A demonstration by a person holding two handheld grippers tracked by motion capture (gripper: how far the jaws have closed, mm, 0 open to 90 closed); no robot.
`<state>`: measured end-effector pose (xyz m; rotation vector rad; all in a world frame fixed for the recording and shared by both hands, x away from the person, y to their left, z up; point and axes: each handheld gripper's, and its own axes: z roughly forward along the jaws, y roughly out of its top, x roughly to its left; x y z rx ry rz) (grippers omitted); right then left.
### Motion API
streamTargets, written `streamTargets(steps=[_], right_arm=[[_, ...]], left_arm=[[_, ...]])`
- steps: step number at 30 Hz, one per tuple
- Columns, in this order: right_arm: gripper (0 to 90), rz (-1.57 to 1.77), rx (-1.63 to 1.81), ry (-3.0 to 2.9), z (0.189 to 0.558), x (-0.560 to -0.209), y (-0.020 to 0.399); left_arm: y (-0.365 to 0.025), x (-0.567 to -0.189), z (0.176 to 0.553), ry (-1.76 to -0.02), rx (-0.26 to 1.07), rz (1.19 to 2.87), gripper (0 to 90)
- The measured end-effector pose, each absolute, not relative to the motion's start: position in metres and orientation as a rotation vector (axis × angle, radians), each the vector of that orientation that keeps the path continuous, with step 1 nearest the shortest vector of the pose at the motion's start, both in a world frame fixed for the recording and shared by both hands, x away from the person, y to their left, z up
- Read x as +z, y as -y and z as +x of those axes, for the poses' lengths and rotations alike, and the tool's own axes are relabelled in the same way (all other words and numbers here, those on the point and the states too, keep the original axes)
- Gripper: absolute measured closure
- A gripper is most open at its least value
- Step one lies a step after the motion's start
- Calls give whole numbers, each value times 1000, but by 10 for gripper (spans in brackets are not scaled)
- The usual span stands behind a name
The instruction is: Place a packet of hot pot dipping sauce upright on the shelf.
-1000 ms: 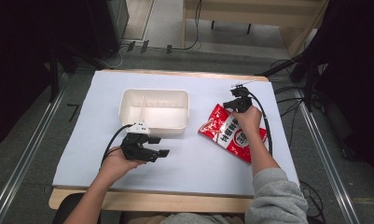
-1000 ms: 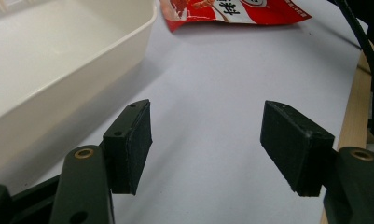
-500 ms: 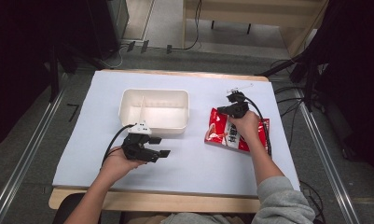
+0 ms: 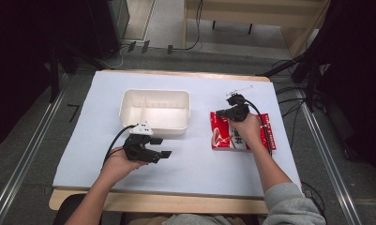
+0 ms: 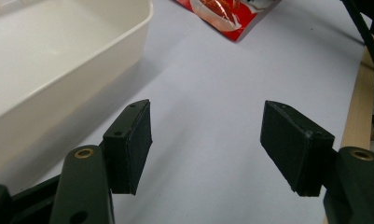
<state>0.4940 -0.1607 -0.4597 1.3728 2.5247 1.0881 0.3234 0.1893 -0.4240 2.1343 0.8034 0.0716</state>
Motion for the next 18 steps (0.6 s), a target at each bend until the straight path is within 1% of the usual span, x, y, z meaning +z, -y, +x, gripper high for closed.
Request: streamTargets(steps=[2, 4, 7, 8, 12, 18], right_arm=[[900, 1385, 1105, -2439, 501, -456, 159], [900, 1422, 1068, -2432, 513, -457, 156], [900, 1429, 1064, -2433, 520, -458, 152], [900, 1423, 1024, -2468, 525, -461, 145], [900, 1384, 978, -2536, 525, -464, 135], [900, 1372, 996, -2622, 519, -464, 134]], left_arm=[[-190, -423, 323, -804, 75, 2140, 347], [-191, -424, 323, -802, 69, 2129, 347], [-192, -423, 324, -807, 71, 2129, 347], [-193, -423, 324, -805, 70, 2122, 348], [-194, -423, 324, -805, 76, 2123, 348], [-194, -422, 324, -803, 80, 2125, 348]])
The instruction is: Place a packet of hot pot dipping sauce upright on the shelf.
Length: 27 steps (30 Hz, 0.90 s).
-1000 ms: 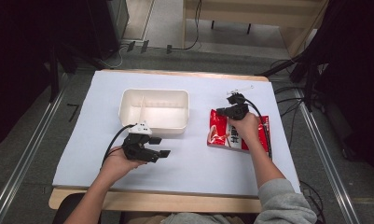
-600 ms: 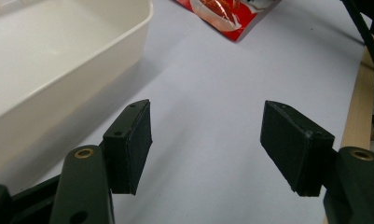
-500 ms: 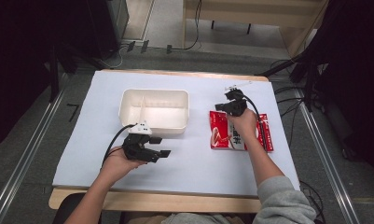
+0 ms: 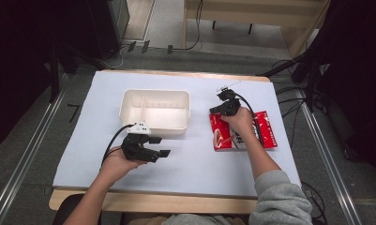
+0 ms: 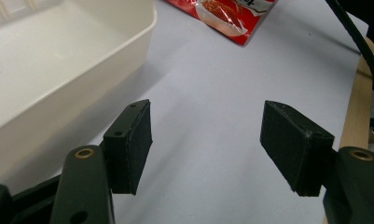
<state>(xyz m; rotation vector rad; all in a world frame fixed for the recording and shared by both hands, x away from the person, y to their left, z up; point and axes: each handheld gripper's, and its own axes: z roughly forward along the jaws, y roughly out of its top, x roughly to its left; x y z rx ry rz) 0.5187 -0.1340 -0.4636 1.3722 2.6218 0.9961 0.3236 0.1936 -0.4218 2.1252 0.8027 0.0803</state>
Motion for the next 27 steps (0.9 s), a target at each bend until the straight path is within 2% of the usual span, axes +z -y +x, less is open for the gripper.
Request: streamTargets(steps=[27], right_arm=[[900, 1194, 1112, -2751, 445, -470, 152]], left_arm=[[-190, -420, 322, -782, 105, 2111, 350]])
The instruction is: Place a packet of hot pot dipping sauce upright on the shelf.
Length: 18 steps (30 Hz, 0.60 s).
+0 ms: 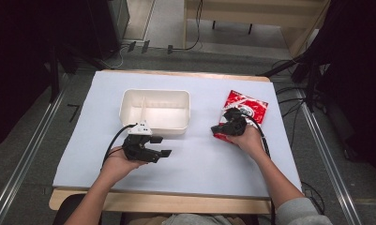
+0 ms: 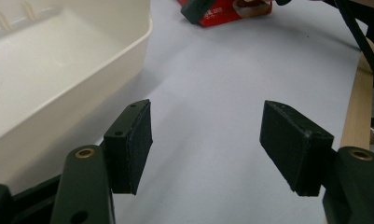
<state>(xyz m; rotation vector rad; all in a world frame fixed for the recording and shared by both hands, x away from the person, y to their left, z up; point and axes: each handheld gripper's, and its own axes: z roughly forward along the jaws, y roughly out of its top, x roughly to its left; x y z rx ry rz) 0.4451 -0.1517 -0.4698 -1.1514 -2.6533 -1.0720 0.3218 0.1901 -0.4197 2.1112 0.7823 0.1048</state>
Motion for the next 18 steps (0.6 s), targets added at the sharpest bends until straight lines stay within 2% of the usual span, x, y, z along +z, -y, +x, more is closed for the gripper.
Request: streamTargets(steps=[13, 15, 17, 18], right_arm=[[900, -1124, -1037, 2670, 421, -468, 177], [900, -1137, -1032, 2666, 419, -468, 182], [900, -1153, -1040, 2652, 416, -467, 184], [900, -1153, -1040, 2652, 416, -467, 184]], left_arm=[[-188, -419, 320, -785, 98, 2110, 359], [-188, -417, 320, -803, 77, 2107, 392], [-186, -417, 320, -810, 62, 2102, 464], [-185, -416, 320, -815, 59, 2104, 464]])
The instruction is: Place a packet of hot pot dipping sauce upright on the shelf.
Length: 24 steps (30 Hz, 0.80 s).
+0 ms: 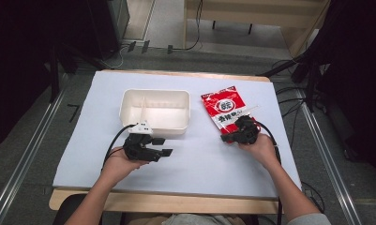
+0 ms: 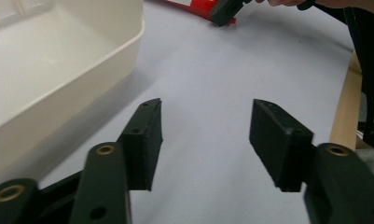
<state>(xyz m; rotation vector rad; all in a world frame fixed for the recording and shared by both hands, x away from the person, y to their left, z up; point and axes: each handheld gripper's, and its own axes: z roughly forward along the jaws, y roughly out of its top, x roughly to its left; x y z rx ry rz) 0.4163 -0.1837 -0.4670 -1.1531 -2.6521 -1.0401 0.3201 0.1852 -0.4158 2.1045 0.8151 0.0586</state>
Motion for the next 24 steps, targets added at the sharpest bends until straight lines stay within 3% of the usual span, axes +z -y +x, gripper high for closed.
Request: streamTargets(steps=[1, 3, 4, 7, 9, 14, 17, 24], right_arm=[[900, -1158, -1059, 2650, 415, -461, 185], [900, -1160, -1083, 2652, 414, -458, 186], [900, -1190, -1117, 2671, 412, -450, 191], [900, -1238, -1132, 2674, 410, -445, 198], [900, -1280, -1160, 2673, 408, -442, 208], [844, -1316, -1162, 2670, 403, -438, 214], [736, -1322, -1191, 2666, 399, -436, 221], [604, -1320, -1224, 2662, 392, -437, 234]], left_arm=[[-184, -415, 320, -827, 54, 2099, 555], [-180, -414, 319, -835, 32, 2080, 586], [-178, -413, 319, -834, 26, 2077, 676], [-171, -411, 319, -832, 42, 2068, 745], [-159, -412, 322, -843, 48, 2073, 884], [-138, -414, 329, -843, 41, 2099, 900], [-117, -414, 339, -831, 18, 2091, 900], [-85, -417, 353, -793, 21, 2105, 900]])
